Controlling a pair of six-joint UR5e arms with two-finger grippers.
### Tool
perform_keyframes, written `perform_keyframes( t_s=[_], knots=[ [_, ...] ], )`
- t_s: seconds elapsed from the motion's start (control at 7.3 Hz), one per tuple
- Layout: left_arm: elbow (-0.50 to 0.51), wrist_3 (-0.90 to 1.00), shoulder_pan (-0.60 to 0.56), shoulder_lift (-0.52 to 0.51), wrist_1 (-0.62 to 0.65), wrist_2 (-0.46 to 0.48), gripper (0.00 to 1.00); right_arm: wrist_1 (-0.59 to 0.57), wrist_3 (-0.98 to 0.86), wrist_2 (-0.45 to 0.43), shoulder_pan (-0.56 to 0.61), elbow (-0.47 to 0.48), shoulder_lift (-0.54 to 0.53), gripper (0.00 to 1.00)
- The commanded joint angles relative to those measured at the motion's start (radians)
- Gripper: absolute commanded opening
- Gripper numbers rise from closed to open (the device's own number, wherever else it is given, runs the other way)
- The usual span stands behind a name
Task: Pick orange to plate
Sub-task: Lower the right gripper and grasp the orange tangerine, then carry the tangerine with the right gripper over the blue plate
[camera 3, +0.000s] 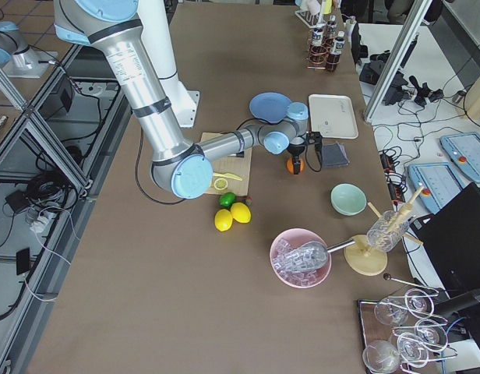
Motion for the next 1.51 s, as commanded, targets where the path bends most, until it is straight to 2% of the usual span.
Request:
perform_keyframes(
  t_s=[0.0, 0.14, 0.41, 0.55, 0.68, 0.96, 1.1, 1.37],
  knots=[
    [-0.002, 0.002, 0.000, 0.005, 0.000, 0.000, 0.98, 0.001, 0.002, -0.009, -0.005, 0.011, 0.000, 0.04],
    [0.000, 0.002, 0.000, 0.007, 0.000, 0.000, 0.98, -0.008, 0.003, -0.006, -0.004, 0.052, 0.004, 0.00],
    [0.000, 0.002, 0.000, 0.007, 0.000, 0.000, 0.98, -0.048, 0.099, 0.000, -0.011, 0.082, 0.061, 0.00],
    [0.000, 0.002, 0.000, 0.007, 0.000, 0.000, 0.98, -0.162, 0.170, -0.012, -0.054, 0.082, 0.157, 0.00],
    [0.000, 0.002, 0.000, 0.007, 0.000, 0.000, 0.98, -0.237, 0.271, -0.067, -0.112, 0.076, 0.247, 0.00],
    [0.001, 0.000, 0.000, 0.007, 0.002, 0.000, 0.98, -0.258, 0.431, -0.161, -0.226, 0.036, 0.360, 0.00],
    [0.001, 0.000, 0.000, 0.007, 0.002, 0.000, 0.98, -0.270, 0.461, -0.222, -0.276, -0.014, 0.404, 0.00],
    [0.003, 0.000, 0.000, 0.008, 0.002, 0.000, 0.98, -0.272, 0.505, -0.259, -0.336, -0.050, 0.428, 0.00]
  ],
)
